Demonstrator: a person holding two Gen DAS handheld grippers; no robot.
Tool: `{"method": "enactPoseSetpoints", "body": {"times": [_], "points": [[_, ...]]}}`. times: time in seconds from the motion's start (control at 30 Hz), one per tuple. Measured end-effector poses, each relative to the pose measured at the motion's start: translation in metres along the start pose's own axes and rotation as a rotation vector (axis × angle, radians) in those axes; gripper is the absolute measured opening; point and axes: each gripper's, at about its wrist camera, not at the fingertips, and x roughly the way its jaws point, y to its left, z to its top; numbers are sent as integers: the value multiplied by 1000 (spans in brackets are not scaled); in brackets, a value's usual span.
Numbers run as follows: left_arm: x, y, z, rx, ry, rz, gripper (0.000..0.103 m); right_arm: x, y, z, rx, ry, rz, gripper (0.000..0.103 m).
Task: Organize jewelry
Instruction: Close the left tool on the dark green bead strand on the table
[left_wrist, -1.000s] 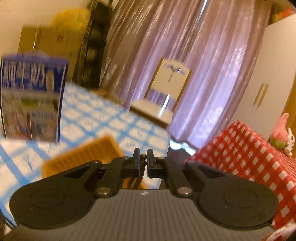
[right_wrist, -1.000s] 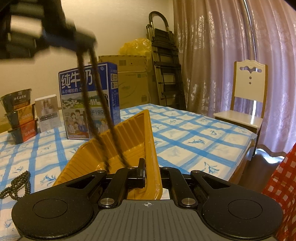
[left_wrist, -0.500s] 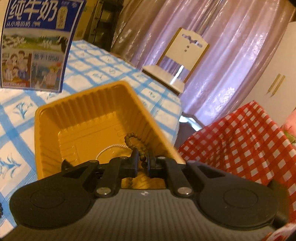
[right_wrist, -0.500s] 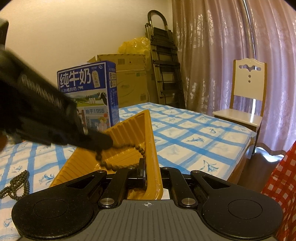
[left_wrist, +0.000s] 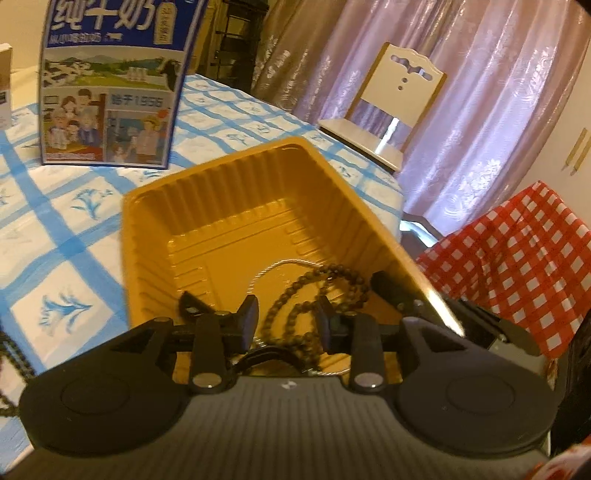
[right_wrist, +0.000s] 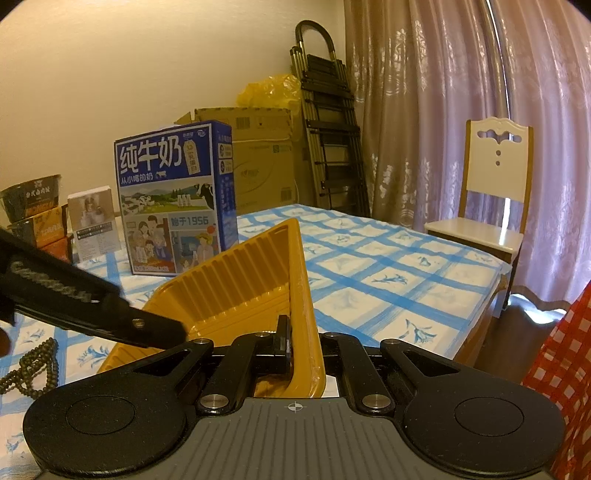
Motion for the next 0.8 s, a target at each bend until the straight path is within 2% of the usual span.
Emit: {"method": "enactPoseSetpoints", "body": {"times": [0.3,0.6,0.8], "points": [[-39,29,-16,-17,-16,87,33,0,-1,0,0,0,0,6],[-86,71,-46,-24,-22,257,39,0,-1,0,-1,0,-1,6],[-111,101,-65,-70,-20,362,42,0,-2,0,-3,1,-2,6]]}}
